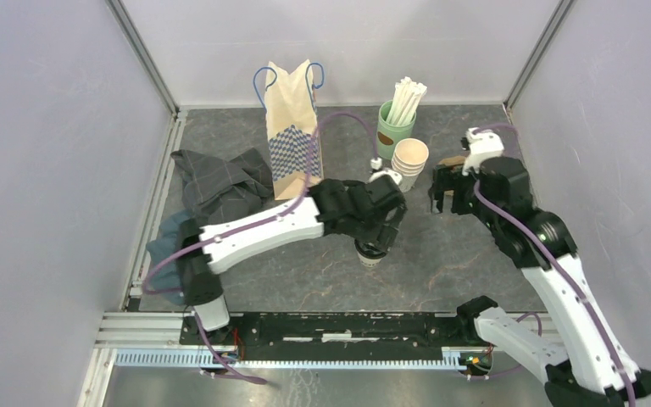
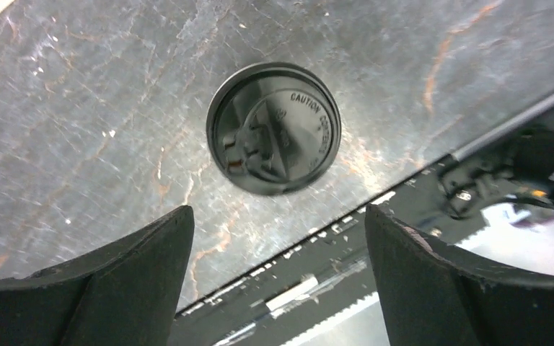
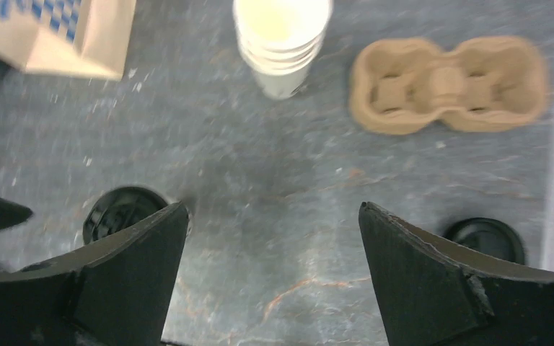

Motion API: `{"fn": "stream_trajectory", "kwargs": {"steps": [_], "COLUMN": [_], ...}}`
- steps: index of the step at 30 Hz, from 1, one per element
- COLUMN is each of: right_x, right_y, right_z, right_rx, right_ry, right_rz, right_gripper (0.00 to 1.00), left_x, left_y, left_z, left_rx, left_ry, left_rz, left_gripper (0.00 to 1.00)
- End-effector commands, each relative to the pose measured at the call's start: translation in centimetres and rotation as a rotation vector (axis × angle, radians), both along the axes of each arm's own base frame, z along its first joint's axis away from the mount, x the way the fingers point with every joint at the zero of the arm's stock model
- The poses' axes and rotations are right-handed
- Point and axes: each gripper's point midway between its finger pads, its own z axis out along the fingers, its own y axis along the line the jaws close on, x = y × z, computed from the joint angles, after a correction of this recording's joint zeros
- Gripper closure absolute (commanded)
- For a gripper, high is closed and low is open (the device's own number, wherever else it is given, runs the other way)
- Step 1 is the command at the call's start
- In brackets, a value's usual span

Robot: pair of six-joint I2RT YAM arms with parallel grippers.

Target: Pack the takeout coffee

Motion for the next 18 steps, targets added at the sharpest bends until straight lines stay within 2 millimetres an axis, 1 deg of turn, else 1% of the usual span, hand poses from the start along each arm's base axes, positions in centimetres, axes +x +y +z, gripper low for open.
{"fn": "stream_trajectory", "kwargs": {"steps": [1, 2, 3, 4, 6, 9, 12, 14, 16, 18], "right_x": [-0.3, -0.5, -1.0, -1.3, -1.9, -2.7, -3.4, -3.8, -3.9, -4.0], "right_y": [4.6, 5.4, 6.6, 7.3, 8.1, 7.8, 8.0, 8.5, 8.6, 9.0], "right_z": [-4.9, -6.0, -7.0, -7.5, -8.6, -11.1, -12.6, -13.4, -14.3, -14.6], "right_rx": [0.081, 0.123, 0.188, 0.224, 0.3, 0.37, 0.45, 0.489, 0.501, 0.525], "right_ry": [0.208, 0.24, 0.269, 0.284, 0.311, 0.364, 0.389, 0.404, 0.415, 0.41], "right_rz": [0.226, 0.262, 0.329, 0.363, 0.409, 0.425, 0.454, 0.482, 0.476, 0.501], "right_gripper": [0.08, 0.09, 0.12, 0.14, 0.18, 0.28, 0.36, 0.38, 0.38, 0.38], "left_x": [-0.4, -0.3, 0.7, 0.7, 1.5, 1.8, 1.9, 1.9, 1.9, 2.0], "left_y": [1.1, 1.5, 1.8, 1.6, 1.8, 2.4, 2.8, 2.8, 2.6, 2.4], "left_z": [4.0, 3.8, 3.9, 3.8, 3.5, 2.2, 0.6, 0.0, -0.5, -1.0], "left_rx": [-0.275, -0.314, -0.367, -0.407, -0.464, -0.471, -0.461, -0.461, -0.462, -0.457], "left_ry": [0.114, 0.141, 0.159, 0.189, 0.229, 0.281, 0.318, 0.332, 0.337, 0.343], "left_rz": [0.071, 0.084, 0.116, 0.111, 0.137, 0.169, 0.179, 0.179, 0.173, 0.166], "left_gripper": [0.1, 0.13, 0.17, 0.21, 0.26, 0.3, 0.31, 0.33, 0.33, 0.34]}}
